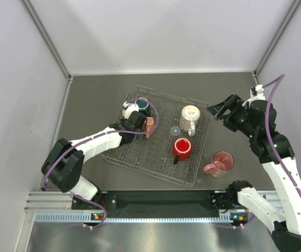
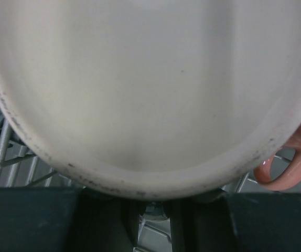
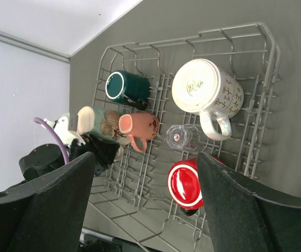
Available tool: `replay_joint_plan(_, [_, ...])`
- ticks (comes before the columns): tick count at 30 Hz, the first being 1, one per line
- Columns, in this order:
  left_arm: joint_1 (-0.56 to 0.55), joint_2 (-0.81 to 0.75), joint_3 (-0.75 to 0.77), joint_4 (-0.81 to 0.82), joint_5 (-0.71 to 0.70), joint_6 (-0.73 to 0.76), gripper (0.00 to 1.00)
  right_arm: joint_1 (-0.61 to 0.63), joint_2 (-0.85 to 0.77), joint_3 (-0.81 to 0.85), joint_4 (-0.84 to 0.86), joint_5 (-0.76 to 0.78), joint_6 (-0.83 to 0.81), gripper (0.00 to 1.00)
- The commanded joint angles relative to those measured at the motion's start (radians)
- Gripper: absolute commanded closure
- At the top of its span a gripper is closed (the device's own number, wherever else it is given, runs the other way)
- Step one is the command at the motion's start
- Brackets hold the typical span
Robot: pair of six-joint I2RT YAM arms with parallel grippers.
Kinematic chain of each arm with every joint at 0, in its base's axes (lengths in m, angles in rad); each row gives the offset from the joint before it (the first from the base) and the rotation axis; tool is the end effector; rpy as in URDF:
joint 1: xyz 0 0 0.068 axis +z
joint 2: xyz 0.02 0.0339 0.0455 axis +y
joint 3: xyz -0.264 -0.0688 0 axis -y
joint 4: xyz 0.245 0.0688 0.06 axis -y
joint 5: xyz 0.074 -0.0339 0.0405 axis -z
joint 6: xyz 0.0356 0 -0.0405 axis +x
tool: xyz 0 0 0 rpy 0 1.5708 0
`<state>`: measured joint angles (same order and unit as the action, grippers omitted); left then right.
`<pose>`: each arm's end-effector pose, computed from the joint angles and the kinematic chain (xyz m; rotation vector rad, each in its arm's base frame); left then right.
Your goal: Load the cups into the dish rack
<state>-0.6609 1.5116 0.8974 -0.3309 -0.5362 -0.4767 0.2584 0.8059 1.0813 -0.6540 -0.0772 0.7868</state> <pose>0.2483 -0.1701 0.2001 0.0081 2.3456 0.1337 0.1524 0.0431 0.3879 0.4779 1.9698 0.7539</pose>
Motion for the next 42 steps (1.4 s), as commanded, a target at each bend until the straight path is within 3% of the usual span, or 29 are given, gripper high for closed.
replay_joint_plan(1, [0.001,0.013,0.040,0.043,0.019,-0.023,0.96,-0.018,-0.016,0.026,-0.001,-0.009,-0.020,0.22])
replay_joint_plan(5, [0.001,-0.010,0.025,0.021,0.067,-0.062,0.71,-0.019,-0.007,0.028,-0.025,-0.004,-0.012,0.23])
replay_joint_plan(13, [0.001,-0.063,0.023,-0.039,0.071,-0.062,0.48,-0.019,0.056,0.049,-0.093,-0.012,-0.008,0.24])
replay_joint_plan(16, [0.001,-0.083,0.025,-0.068,0.081,-0.071,0.42,-0.019,0.098,0.081,-0.160,-0.012,-0.012,0.16])
replay_joint_plan(17, [0.000,-0.096,0.028,-0.077,0.084,-0.074,0.41,-0.019,0.107,0.092,-0.182,-0.010,-0.021,0.13])
replay_joint_plan(18, [0.001,-0.103,0.029,-0.100,0.087,-0.077,0.40,-0.019,0.130,0.123,-0.249,-0.001,-0.023,0.01])
replay_joint_plan(19, [0.000,-0.114,0.032,-0.112,0.091,-0.082,0.37,-0.019,0.140,0.140,-0.284,0.013,-0.026,0.00])
replay_joint_plan(25, [0.000,-0.235,0.073,-0.236,0.113,-0.105,0.32,-0.019,0.216,0.244,-0.525,0.074,0.024,0.00])
replay_joint_plan(30, [0.001,-0.283,0.207,-0.378,0.174,-0.117,0.30,-0.019,0.216,0.227,-0.641,0.105,0.256,0.02])
replay_joint_plan(32, [0.000,-0.281,0.274,-0.447,0.191,-0.117,0.31,-0.021,0.207,0.203,-0.657,0.106,0.337,0.12])
replay_joint_plan(33, [0.001,-0.278,0.297,-0.465,0.197,-0.120,0.31,-0.019,0.199,0.177,-0.665,0.117,0.363,0.22])
replay_joint_plan(34, [0.000,-0.278,0.336,-0.483,0.205,-0.119,0.31,-0.019,0.196,0.163,-0.676,0.138,0.405,0.23])
replay_joint_plan(42, [0.003,-0.275,0.511,-0.603,0.252,-0.125,0.31,-0.019,0.240,0.071,-0.718,0.226,0.451,0.16])
